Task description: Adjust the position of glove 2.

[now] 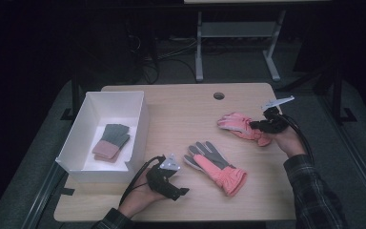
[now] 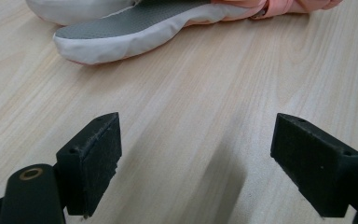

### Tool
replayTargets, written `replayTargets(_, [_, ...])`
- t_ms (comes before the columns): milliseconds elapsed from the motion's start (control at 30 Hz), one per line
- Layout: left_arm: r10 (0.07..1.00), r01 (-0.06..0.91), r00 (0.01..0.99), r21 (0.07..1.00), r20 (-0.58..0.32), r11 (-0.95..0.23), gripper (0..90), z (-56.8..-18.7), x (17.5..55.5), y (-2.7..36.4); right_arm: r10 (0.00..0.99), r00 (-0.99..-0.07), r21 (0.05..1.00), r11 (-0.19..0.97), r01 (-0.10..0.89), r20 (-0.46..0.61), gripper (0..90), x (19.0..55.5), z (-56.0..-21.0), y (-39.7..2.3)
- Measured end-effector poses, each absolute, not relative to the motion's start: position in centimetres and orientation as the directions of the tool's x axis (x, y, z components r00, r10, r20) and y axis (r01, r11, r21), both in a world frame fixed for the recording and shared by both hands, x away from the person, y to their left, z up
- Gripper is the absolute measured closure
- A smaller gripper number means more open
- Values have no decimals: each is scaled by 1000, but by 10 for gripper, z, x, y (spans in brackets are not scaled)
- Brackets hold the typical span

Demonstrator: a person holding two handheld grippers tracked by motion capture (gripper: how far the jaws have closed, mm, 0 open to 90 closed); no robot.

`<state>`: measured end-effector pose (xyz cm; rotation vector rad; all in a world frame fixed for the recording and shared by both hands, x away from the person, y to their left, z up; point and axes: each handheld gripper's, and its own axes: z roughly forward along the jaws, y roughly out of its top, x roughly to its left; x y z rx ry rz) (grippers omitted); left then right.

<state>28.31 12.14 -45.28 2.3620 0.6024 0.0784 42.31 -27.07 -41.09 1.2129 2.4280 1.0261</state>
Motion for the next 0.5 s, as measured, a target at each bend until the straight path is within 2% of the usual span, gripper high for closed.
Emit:
replayTargets(100, [442, 401, 891, 639, -104, -657, 159, -453, 282, 120, 801, -597, 683, 416, 601, 37, 900, 430, -412, -277])
replayTargets(200, [442, 402, 891, 637, -107, -657, 159, -454, 282, 120, 820, -571, 671, 406, 621, 33, 900, 440, -414, -283])
replayTargets(300, [438, 401, 893, 629, -106, -666, 159, -454, 283, 121, 853, -523, 647, 391, 654, 13, 900, 467, -423, -292])
replayTargets(400, [437, 402, 893, 627, -107, -667, 159, -454, 284, 122, 865, -501, 644, 375, 666, 14, 900, 475, -428, -296])
replayTargets(500, [441, 407, 890, 629, -112, -662, 159, -455, 284, 122, 877, -481, 595, 379, 709, 15, 900, 480, -444, -301])
